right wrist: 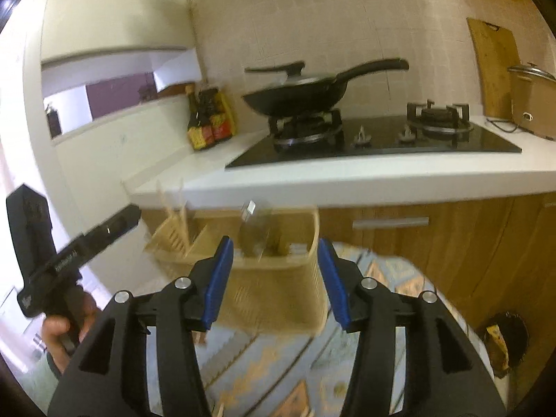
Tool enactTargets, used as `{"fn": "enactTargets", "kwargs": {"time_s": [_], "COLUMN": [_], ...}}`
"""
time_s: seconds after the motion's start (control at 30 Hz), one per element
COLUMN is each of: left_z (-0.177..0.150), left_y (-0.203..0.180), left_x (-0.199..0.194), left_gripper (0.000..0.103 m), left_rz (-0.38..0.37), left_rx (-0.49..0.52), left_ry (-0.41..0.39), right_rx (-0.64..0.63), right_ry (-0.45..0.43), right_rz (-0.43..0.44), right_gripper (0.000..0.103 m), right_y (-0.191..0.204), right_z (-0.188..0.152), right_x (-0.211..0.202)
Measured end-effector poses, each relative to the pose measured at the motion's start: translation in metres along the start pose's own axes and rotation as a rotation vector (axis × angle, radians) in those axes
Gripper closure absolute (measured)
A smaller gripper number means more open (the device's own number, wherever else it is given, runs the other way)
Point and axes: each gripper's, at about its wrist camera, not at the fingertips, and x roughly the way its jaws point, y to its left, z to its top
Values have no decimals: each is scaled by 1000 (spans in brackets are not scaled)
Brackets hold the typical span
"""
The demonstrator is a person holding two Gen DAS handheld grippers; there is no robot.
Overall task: Organize utensils
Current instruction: 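Carry the chopstick and spoon into the beige basket and open both tools, then grasp a clear spoon with the left tool while the right tool lowers toward the chopsticks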
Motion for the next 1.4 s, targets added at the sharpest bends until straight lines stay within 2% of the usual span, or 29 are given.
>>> {"fn": "enactTargets", "kwargs": {"time_s": [0.2, 0.37, 0.63, 0.77, 0.87, 0.97, 1.03, 1.17, 1.37, 1.4], "left_z": [-21, -44, -98, -124, -143, -156, -163, -171, -173, -175], "left_y": [-1, -11, -34, -50, -70, -81, -87, -93, -105, -109], "left_x": [-35, -53, -55, -44, -32, -24, -19, -13, -6, -4], "left_gripper": [42, 41, 43, 44, 50, 57, 63, 67, 67, 71], "left_rz": [-18, -2, -5, 0, 47, 86, 91, 132, 175, 191], "left_rx": [-39, -17, 20, 80, 190, 260, 271, 304, 358, 376], "left_ry": [94, 204, 455, 579, 658, 694, 719, 734, 730, 726], "right_rx": [-13, -7, 49, 70, 103, 163, 190, 190, 79, 68], "right_ry": [99, 187, 346, 409, 449, 494, 519, 558, 571, 574], "right_rz": [19, 29, 8, -49, -108, -130, -122, -116, -211, -217], "right_gripper": [56, 56, 56, 56, 64, 69, 70, 75, 75, 75], "right_y": [22, 37, 45, 35, 21, 2, -4, -3, 21, 24], "right_z": [-31, -60, -117, -135, -142, -149, -153, -161, -163, -162], "right_x": [-25, -34, -37, -40, -43, -43, -40, -35, -30, -31]}}
